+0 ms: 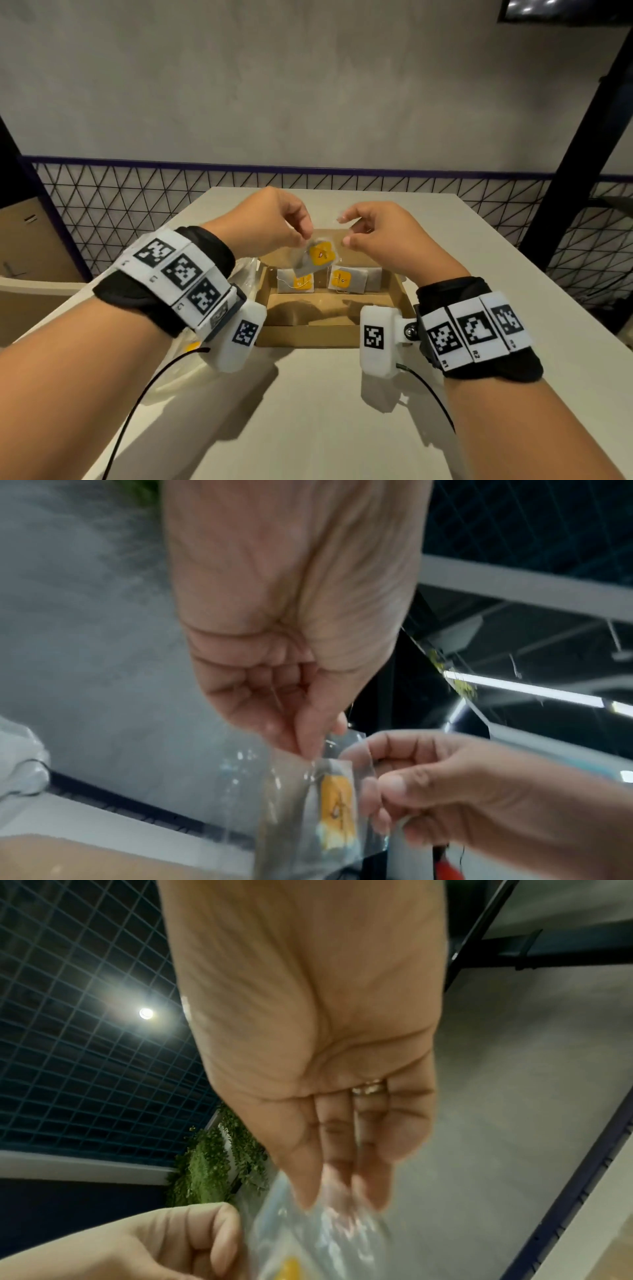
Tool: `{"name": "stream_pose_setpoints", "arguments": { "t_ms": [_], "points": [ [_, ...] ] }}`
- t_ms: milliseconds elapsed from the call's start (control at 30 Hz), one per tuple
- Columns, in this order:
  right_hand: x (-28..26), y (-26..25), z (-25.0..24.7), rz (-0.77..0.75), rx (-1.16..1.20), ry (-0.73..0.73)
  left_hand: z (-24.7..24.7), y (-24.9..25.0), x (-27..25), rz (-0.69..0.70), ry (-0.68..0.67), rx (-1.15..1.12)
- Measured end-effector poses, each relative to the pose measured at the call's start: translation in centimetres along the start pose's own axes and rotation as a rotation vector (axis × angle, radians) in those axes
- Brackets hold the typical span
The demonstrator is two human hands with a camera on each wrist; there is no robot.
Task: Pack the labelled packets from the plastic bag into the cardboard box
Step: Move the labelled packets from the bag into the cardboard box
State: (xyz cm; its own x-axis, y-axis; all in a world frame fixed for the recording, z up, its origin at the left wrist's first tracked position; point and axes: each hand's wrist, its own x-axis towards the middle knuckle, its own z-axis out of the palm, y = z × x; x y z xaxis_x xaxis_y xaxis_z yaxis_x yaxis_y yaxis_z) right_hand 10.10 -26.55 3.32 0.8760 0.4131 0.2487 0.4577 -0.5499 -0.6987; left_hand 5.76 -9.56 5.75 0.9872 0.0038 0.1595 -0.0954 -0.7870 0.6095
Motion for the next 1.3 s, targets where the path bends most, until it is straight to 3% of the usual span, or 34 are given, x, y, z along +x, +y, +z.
{"name": "stream_pose_setpoints", "arguments": {
  "t_ms": [167, 433, 667, 833, 1000, 1100, 1200, 1300],
  "points": [
    [-0.1, 0.7, -0.2, 0.117, -0.201, -0.115, 2.1, -1.2, 2.1, 0.009, -0.141, 0.314],
    [-0.4, 1.0, 0.1, 0.247, -0.379, -0.369, 3.6, -2.0, 4.0, -0.074, -0.236, 0.554],
    [-0.6, 0.9, 0.3, 0.266, -0.436, -0.418, 4.3, -3.4, 3.7, -0.05, -0.348, 0.79],
    [-0.7, 1.0, 0.3, 0.272, -0.443, -0.437, 3.9, -3.1, 3.2, -0.033, -0.345, 0.852],
    [-0.6, 0.9, 0.4, 0.266, -0.45, -0.441, 0.9, -4.2, 2.4, -0.215, -0.085, 0.523],
    [-0.5, 0.6, 0.6, 0.244, -0.423, -0.408, -1.5, -6.1, 1.6, -0.358, 0.012, 0.554],
    [-0.5, 0.0, 0.8, 0.201, -0.349, -0.356, -2.3, -8.3, 0.7, -0.508, -0.102, 0.721],
    [-0.7, -0.4, 1.1, 0.167, -0.286, -0.318, -1.6, -9.7, 0.1, -0.546, -0.226, 0.783]
  ]
}}
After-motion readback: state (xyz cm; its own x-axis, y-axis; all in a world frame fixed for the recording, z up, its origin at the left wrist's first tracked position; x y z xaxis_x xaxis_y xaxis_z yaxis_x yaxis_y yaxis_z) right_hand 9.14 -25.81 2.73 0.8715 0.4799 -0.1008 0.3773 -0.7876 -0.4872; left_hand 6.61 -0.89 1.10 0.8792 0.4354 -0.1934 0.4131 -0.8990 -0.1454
